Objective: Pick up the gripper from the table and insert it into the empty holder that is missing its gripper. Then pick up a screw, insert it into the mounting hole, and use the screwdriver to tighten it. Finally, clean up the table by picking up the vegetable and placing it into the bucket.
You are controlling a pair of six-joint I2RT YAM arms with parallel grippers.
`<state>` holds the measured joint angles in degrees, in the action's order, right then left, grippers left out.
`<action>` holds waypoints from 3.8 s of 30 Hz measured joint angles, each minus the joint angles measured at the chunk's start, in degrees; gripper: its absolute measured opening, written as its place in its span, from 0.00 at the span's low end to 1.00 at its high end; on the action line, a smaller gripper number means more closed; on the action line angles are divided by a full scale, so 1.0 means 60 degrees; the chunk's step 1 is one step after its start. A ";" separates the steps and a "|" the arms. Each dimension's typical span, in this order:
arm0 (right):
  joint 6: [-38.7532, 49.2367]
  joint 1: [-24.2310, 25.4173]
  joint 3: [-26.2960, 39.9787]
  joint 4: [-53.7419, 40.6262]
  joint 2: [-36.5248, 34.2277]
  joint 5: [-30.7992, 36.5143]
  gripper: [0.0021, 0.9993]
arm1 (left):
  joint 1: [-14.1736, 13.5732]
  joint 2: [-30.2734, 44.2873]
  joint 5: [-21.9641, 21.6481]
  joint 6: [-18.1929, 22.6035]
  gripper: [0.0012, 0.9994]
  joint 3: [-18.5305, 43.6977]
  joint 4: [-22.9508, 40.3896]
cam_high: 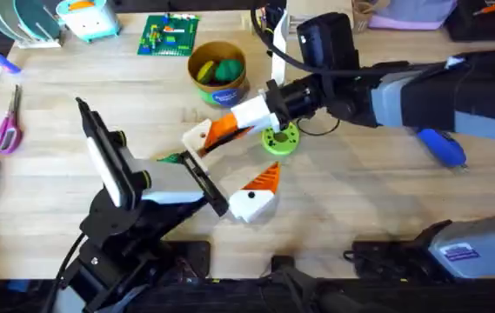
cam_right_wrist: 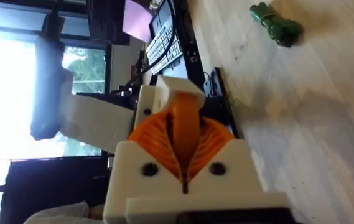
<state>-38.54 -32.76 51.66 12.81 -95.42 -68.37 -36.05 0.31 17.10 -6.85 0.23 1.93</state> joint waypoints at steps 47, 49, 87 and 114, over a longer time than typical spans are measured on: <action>0.0219 0.0143 -0.0007 -0.0720 -0.0011 -0.0209 0.57 | -0.0342 0.0002 0.1551 -0.0004 0.99 0.0015 0.0173; 0.0219 0.0157 -0.0007 -0.0719 -0.0011 -0.0204 0.60 | -0.0342 0.0002 0.1586 -0.0004 0.99 0.0015 0.0175; 0.6796 0.1373 0.1851 -0.8717 0.2409 0.7581 0.99 | -0.0342 0.0002 0.1688 -0.0004 0.99 0.0015 0.0171; 0.7224 -0.0691 -0.0015 -0.5918 0.1253 1.0089 0.54 | -0.0342 0.0001 0.1687 -0.0004 0.99 0.0015 0.0173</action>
<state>4.80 -36.91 51.57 -22.70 -87.90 -7.84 -38.11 0.32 27.22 -6.87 0.32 2.96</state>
